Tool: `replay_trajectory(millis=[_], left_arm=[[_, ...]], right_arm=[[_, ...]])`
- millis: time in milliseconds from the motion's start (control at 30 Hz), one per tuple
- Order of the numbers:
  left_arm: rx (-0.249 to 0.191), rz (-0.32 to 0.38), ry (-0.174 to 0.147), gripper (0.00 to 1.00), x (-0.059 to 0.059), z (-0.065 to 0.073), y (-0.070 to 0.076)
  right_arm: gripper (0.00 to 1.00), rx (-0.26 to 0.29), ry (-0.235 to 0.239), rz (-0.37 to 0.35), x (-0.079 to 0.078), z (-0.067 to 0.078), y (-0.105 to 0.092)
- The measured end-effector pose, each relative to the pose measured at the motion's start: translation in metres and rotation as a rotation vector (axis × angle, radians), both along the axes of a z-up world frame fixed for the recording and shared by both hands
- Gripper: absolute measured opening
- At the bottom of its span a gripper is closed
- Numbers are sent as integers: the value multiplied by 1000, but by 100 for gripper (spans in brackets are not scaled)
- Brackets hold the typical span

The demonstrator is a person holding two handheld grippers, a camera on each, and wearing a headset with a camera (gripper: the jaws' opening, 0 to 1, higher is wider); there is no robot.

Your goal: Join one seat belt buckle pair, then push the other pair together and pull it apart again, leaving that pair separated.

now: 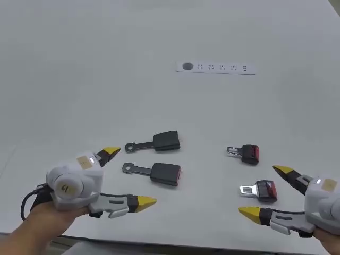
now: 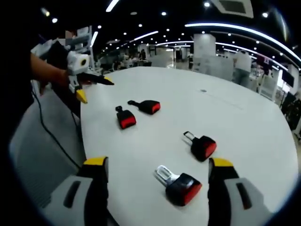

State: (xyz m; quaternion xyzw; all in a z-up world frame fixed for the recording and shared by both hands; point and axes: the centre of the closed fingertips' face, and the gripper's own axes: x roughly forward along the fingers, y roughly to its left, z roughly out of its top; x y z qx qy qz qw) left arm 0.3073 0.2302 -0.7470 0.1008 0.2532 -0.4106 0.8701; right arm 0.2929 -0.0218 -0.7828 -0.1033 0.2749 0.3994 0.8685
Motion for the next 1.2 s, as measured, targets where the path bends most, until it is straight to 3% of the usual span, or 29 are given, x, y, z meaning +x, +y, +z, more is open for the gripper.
replay_trajectory(millis=[567,1200], left_arm=[[12,-21,5,96,2,-3,2],[58,-89,23,95,13,-12,-10]], right_arm=[[88,-21,16,37,1,-4,-2],[87,-67,41,96,9,-14,-12]])
